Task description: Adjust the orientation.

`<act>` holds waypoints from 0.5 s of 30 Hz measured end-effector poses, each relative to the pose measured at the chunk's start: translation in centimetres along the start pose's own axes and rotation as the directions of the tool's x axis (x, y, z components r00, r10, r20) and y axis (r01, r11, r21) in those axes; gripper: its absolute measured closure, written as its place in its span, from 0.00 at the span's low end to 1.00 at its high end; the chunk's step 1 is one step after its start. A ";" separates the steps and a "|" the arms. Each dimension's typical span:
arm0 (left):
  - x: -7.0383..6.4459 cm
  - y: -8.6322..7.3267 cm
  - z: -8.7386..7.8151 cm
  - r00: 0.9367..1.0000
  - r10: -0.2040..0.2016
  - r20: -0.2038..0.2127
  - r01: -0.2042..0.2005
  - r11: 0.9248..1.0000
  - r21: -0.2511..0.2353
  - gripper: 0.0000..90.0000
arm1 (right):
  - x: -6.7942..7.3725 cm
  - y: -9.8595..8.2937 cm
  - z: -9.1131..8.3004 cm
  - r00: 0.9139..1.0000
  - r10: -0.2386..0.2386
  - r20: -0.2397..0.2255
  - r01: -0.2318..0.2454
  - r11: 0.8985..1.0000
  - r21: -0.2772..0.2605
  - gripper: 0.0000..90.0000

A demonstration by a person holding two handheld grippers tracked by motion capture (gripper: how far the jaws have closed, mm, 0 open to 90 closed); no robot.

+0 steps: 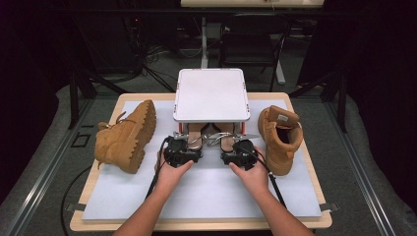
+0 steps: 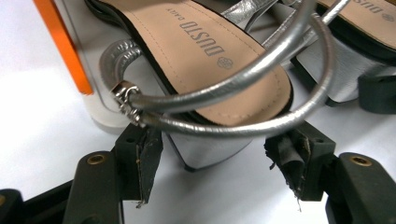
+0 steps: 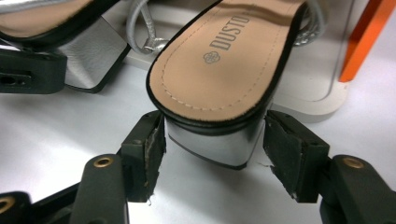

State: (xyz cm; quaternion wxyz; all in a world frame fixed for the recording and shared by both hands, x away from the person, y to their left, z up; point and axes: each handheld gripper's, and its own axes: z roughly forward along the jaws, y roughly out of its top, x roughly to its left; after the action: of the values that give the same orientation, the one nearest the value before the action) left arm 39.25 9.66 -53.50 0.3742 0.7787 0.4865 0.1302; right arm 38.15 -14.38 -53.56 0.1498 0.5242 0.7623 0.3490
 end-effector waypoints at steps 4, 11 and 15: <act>-0.2 -0.3 -1.0 1.000 0.000 -0.006 0.000 1.000 -0.011 0.42 | 0.1 -0.1 -0.9 1.000 -0.005 0.017 0.005 1.000 -0.005 0.44; -0.7 -1.0 -2.6 1.000 0.000 -0.020 0.000 0.999 -0.040 0.49 | 0.5 -0.6 -2.4 0.999 -0.010 0.033 0.010 1.000 -0.018 0.47; -1.1 -1.2 -3.1 1.000 -0.002 -0.028 0.001 0.999 -0.036 0.57 | 0.7 -0.9 -3.0 0.999 0.005 0.044 -0.004 1.000 -0.029 0.53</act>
State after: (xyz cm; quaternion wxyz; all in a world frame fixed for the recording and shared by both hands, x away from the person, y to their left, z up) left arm 36.13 10.47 -52.04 0.3813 0.7694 0.4901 0.1496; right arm 35.45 -15.09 -51.92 0.1735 0.5313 0.7523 0.3487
